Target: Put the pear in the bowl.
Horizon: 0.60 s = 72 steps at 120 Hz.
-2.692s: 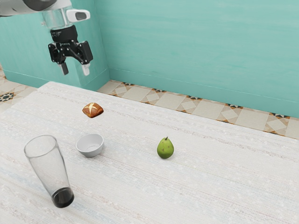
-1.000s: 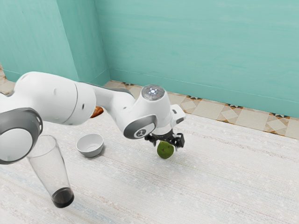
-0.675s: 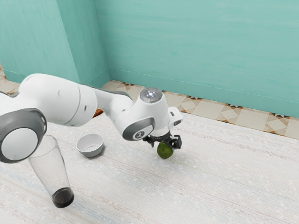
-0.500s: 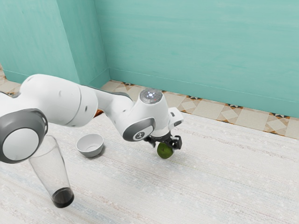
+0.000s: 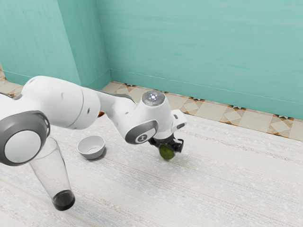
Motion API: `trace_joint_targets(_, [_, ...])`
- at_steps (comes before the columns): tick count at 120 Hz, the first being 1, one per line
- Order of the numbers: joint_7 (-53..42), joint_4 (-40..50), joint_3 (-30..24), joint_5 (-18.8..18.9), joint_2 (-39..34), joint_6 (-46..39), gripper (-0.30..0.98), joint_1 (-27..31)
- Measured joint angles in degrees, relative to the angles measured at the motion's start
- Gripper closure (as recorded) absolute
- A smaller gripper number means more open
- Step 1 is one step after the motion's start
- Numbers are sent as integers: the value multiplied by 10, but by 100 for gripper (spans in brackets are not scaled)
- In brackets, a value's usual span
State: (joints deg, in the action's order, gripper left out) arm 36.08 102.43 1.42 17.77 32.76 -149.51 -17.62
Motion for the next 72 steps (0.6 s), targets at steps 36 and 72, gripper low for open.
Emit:
trace_joint_targets(36, [11, 76, -4, 9, -90, 2, 49, 46])
trace_joint_targets(72, [29, 158, -4, 15, -168, 6, 54, 187])
